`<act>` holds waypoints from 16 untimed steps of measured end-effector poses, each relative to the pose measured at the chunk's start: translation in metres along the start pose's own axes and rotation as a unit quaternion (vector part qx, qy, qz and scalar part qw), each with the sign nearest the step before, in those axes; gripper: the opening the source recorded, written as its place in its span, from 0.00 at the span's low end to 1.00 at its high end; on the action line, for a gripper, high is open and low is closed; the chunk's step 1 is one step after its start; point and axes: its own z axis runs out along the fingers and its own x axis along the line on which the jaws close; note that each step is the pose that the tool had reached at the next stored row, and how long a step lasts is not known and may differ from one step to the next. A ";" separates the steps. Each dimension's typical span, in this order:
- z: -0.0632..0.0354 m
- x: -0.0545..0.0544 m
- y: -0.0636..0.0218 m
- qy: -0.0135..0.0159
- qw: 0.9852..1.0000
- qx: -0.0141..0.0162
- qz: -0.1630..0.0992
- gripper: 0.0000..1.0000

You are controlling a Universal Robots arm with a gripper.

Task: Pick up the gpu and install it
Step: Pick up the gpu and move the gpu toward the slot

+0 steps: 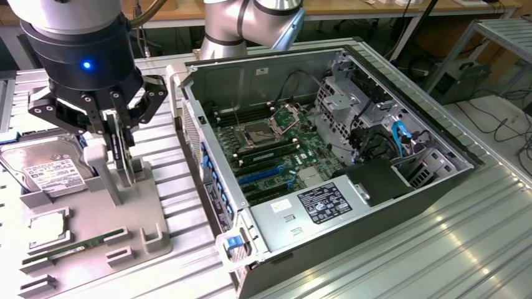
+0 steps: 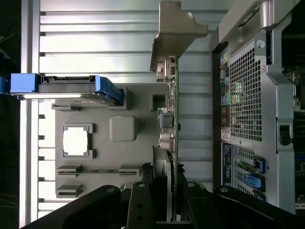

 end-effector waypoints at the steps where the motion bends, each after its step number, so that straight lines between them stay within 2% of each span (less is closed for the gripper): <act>1: -0.0010 0.000 0.0001 0.000 1.000 -0.001 0.000 0.28; 4: -0.0039 0.000 0.0004 0.000 1.000 -0.004 0.000 0.28; 8: -0.0077 0.000 0.0007 0.000 1.000 -0.006 0.000 0.28; 16: -0.0182 0.000 0.0017 0.000 1.000 -0.006 0.000 0.28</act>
